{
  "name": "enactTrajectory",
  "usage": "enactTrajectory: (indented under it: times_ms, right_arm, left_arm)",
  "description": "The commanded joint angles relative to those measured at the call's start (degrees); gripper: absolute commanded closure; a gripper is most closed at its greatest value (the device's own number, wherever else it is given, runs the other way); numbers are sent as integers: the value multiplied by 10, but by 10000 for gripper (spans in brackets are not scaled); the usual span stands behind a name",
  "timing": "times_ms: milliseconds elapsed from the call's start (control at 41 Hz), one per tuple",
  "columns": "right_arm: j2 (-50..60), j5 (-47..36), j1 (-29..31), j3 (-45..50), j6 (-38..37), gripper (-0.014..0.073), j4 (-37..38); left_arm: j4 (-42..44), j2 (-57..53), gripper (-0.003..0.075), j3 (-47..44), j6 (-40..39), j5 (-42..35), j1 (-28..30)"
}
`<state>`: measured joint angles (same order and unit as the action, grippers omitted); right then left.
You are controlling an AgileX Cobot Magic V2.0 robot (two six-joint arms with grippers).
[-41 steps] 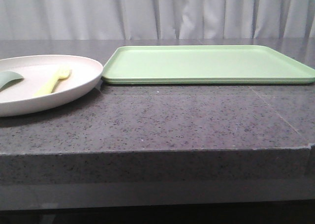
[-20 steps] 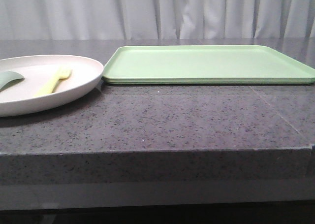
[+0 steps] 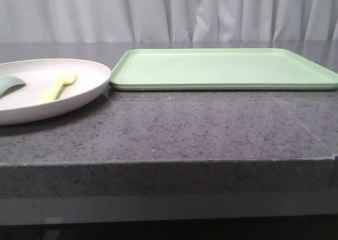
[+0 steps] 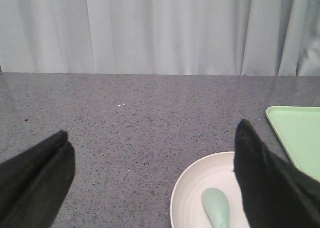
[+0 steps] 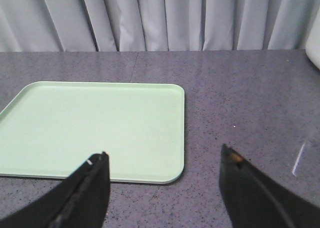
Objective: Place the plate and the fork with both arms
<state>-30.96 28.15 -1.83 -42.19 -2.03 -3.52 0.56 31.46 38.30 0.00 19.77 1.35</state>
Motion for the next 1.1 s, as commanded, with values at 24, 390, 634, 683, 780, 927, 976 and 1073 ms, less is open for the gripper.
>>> enactTrajectory:
  times_ms: [24,390,634,683,780,927,976,1073]
  right_arm:
    - [-4,-42,4,-20,4,74,-1]
    - [-4,-42,4,-20,4,74,-1]
    - [-4,-42,4,-20,4,74,-1]
    - [-4,-42,4,-20,4,74,-1]
    - [-4,-40,4,-20,4,74,-1]
    - [-4,-36,4,-20,4,74,-1]
    - [-4,-36,4,-20,4,74,-1]
    - [-4,-36,4,-20,4,74,-1]
  left_arm:
    - [-6,4,108,22,0,-56,0]
    - [-13,141,122,91,0,49,0]
    - [-27,296,122,181,0,177,0]
    - [-27,324,122,196,0,189,0]
    - [-27,371,122,217,0,204,0]
    - [-37,434,122,238,0,213,0]
    - [-42,452,122,243,0,213,-2]
    - [-45,478,122,248,0,213,-7]
